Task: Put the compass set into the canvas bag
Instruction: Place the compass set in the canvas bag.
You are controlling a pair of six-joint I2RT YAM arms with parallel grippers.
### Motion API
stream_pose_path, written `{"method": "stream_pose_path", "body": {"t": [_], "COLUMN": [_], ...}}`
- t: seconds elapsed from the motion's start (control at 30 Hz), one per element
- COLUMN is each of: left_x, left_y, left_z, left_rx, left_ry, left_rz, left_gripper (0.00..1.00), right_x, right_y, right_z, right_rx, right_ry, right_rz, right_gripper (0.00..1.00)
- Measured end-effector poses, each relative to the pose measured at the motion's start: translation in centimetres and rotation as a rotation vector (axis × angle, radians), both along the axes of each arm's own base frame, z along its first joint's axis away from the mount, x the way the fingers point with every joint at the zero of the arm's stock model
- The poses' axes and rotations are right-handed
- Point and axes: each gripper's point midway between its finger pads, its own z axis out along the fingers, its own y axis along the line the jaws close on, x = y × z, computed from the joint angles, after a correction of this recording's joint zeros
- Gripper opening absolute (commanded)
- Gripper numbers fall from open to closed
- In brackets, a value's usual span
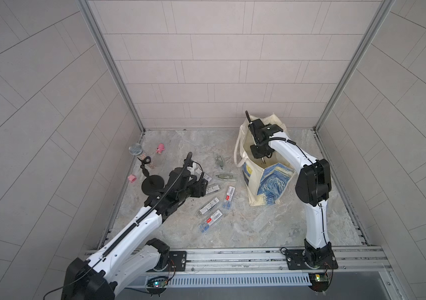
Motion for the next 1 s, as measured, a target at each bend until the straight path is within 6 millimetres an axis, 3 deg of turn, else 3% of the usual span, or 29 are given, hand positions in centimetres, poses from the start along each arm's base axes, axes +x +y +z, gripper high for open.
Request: {"method": "stream_pose_path", "body": {"t": [0.2, 0.33, 0.73, 0.87, 1.0], "left_x": [0.0, 0.0, 0.0, 0.1, 0.1], "left_y": [0.0, 0.0, 0.1, 0.3, 0.7], "left_z": [0.0, 0.0, 0.1, 0.1, -0.1], "left_rx": [0.001, 0.001, 0.002, 0.006, 0.02], "left_ry": [-0.001, -0.002, -0.007, -0.008, 0.0], "left_rz": [0.002, 0.002, 0.007, 0.012, 0.033], "left_gripper": [0.74, 0.74, 0.74, 0.74, 0.75], "right_x": [-0.9, -0.8, -0.6, -0.5, -0.4], "right_y": [-0.4, -0.5, -0.3, -0.2, -0.2], "right_z": [-2.4, -2.7, -2.6, -1.7, 1.6], "right_rx": [0.02, 0.038, 0.056, 0.064, 0.089], "right_ry": [0.055, 0.058, 0.051, 0.032, -0.035], "right_rz": [-0.014, -0.024, -0.023, -0.025, -0.024], "right_gripper": [0.0, 0.0, 0.23, 0.28, 0.37]}}
